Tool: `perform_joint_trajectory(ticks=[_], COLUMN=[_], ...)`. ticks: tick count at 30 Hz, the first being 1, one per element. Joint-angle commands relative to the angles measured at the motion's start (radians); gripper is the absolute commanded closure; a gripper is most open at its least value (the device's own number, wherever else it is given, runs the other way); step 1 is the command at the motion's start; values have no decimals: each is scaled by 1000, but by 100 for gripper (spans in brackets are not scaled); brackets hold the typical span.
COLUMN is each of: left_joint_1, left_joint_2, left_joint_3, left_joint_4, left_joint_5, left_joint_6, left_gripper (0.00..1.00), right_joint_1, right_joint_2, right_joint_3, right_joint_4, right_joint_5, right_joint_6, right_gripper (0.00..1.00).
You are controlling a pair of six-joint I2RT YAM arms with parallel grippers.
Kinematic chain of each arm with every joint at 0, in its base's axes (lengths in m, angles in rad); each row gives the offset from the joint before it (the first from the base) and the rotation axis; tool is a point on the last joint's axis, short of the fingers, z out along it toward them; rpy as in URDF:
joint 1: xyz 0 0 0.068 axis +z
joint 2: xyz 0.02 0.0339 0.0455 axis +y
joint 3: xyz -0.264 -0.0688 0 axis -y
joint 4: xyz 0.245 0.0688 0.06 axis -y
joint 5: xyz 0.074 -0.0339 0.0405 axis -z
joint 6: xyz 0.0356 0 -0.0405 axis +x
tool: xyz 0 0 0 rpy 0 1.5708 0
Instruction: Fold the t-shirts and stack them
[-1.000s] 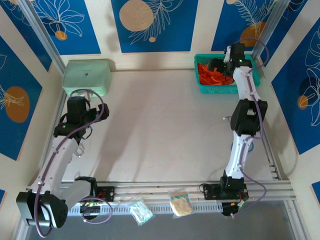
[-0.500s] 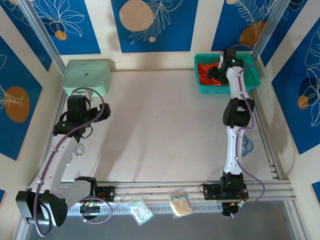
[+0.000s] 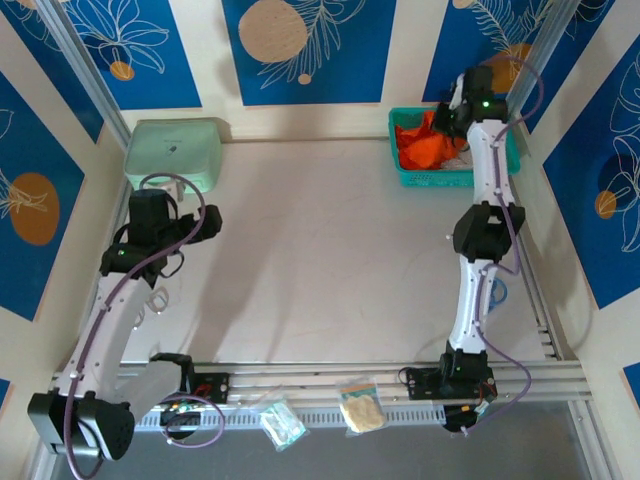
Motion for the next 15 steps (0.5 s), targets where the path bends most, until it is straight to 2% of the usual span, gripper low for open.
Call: perform_joint_trajectory(ticks=[1,6,11,15], left_joint_1=[-13,-16,-20,-20], left_joint_2=[-37,-51,-65,-77], left_joint_3=[45,86,110,119], left_joint_4=[-21,-47,-64,-77], left_joint_5=[37,81,112,131], left_joint_6=[-12,-14,-27,-31], left_gripper=[1,0,0,0], right_joint_1=[51,140,290,402], right_joint_2=[-243,-421,-563,-661], right_joint_3=[-52,-50,-30,-32], right_joint_4=[87,107,126,133], right_joint_5=[-4,61,163,170], right_joint_6=[-14,-95,-220,-250], right_gripper=[100,100,100,100])
